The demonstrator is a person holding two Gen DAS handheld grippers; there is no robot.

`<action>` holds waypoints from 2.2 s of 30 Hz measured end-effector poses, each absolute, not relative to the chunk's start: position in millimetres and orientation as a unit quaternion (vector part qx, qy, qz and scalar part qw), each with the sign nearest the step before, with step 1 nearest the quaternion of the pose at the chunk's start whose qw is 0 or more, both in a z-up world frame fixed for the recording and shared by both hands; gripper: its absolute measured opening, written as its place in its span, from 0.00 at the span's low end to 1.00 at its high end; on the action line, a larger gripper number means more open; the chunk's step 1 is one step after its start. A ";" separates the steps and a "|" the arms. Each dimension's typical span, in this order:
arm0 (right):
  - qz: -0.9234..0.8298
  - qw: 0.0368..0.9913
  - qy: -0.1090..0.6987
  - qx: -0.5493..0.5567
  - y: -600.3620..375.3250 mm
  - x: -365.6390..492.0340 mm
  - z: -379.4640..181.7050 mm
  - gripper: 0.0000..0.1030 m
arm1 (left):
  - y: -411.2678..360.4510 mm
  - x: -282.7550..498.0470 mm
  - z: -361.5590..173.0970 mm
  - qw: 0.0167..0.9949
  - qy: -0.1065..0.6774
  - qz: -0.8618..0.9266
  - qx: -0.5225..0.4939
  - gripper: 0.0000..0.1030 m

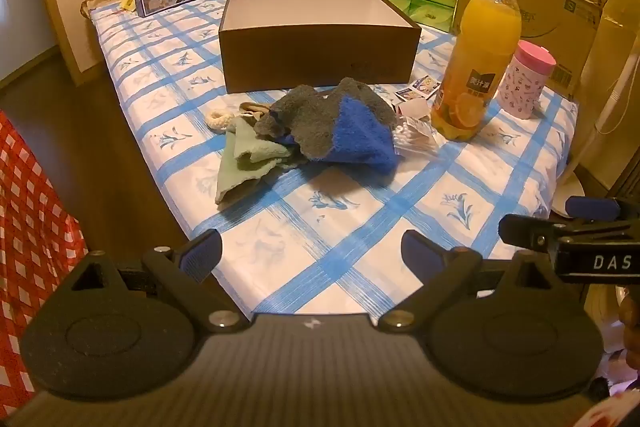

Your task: Organize soft objects

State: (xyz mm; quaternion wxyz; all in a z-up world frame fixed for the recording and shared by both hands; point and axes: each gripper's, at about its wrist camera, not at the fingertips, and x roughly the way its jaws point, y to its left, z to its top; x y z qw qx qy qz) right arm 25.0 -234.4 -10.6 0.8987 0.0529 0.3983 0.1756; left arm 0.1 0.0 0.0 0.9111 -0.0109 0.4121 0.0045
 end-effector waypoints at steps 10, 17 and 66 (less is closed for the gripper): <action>0.175 0.899 0.399 0.051 -234.4 25.3 -11.1 1.00 | -0.2 -0.1 -0.1 0.912 0.410 0.006 -0.009 0.93; 0.174 0.898 0.400 0.051 -234.5 25.3 -11.3 1.00 | -0.1 -0.1 0.0 0.911 0.411 0.006 -0.009 0.93; 0.173 0.897 0.403 0.050 -232.9 29.5 -14.9 1.00 | -1.3 2.7 -6.9 0.909 0.417 0.005 -0.011 0.93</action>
